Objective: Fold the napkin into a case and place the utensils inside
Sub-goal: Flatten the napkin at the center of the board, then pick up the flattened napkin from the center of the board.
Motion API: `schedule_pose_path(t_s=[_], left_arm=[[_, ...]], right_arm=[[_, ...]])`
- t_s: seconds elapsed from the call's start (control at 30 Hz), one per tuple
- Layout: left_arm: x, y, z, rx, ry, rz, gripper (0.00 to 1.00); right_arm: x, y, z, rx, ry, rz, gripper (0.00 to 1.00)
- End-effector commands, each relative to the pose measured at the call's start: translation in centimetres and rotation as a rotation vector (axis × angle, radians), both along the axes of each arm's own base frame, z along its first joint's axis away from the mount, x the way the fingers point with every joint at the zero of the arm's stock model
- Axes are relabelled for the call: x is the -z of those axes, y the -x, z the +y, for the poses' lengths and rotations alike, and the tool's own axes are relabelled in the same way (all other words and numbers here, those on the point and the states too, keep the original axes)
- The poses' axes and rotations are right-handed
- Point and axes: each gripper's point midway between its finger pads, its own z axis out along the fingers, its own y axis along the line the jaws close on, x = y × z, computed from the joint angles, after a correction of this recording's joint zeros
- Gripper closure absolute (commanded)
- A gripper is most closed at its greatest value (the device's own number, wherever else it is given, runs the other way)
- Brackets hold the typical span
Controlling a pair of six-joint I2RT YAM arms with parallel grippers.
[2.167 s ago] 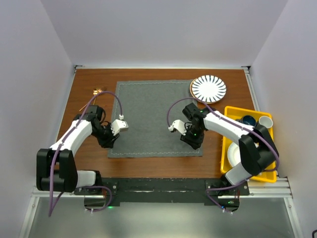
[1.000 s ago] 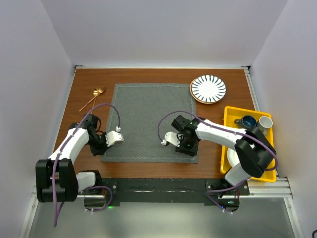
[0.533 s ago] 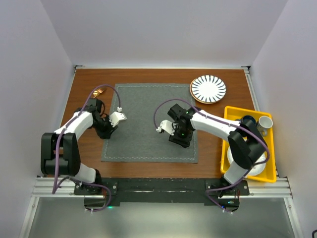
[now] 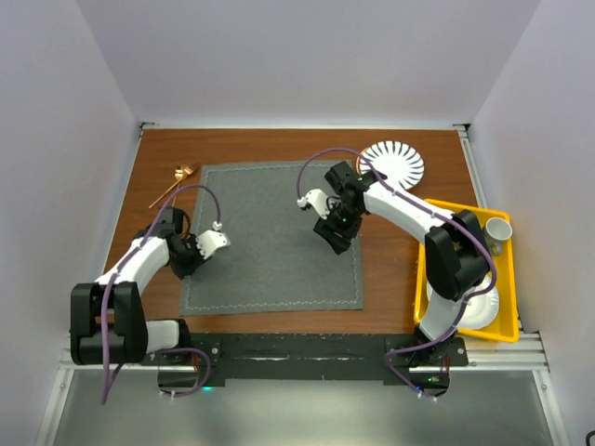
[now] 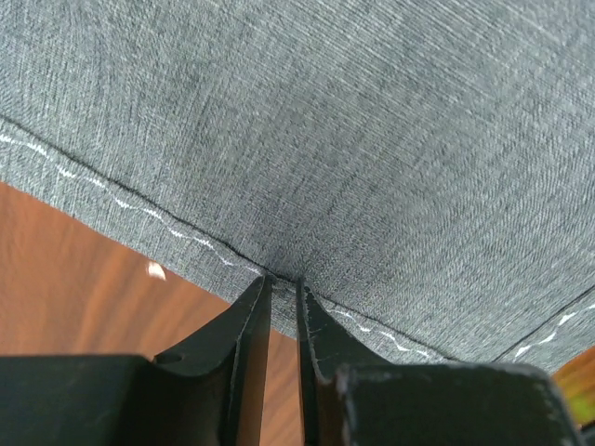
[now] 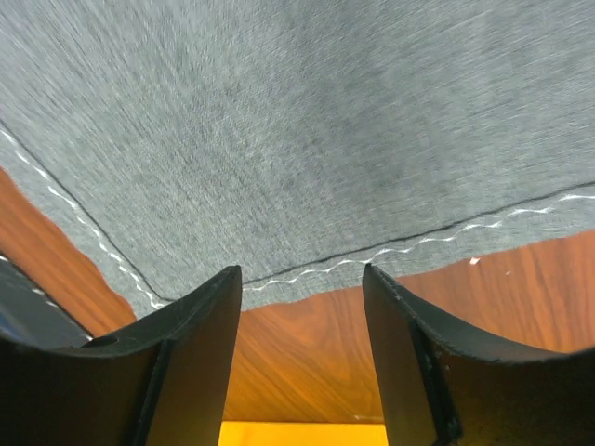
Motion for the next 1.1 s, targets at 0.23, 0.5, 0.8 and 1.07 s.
schedule_pose_path(t_s=[0.23,0.5,0.8,1.07], left_arm=[[-6.4,-4.7,-0.2,-0.047,0.203,0.032,0.47],[-21.5,-20.2,-1.8,-0.267,0.492,-0.433,0.0],[-31.6,-26.7,1.6,-0.544,0.617,-0.896,0.0],[-28.7,-25.7,0.6,-0.54,0.614,-0.76,0.0]], right_arm=[[-12.4,-15.4,1.5,0.406,-0.369,-0.309,0.31],[-12.1,-24.1,-0.4,0.623,-0.362,-0.438,0.3],[-7.8,-29.8,-0.9,0.718,-0.343,-0.512,0.46],[-4.7,-33.0,-1.6,0.77,-0.327,-0.562,0.62]])
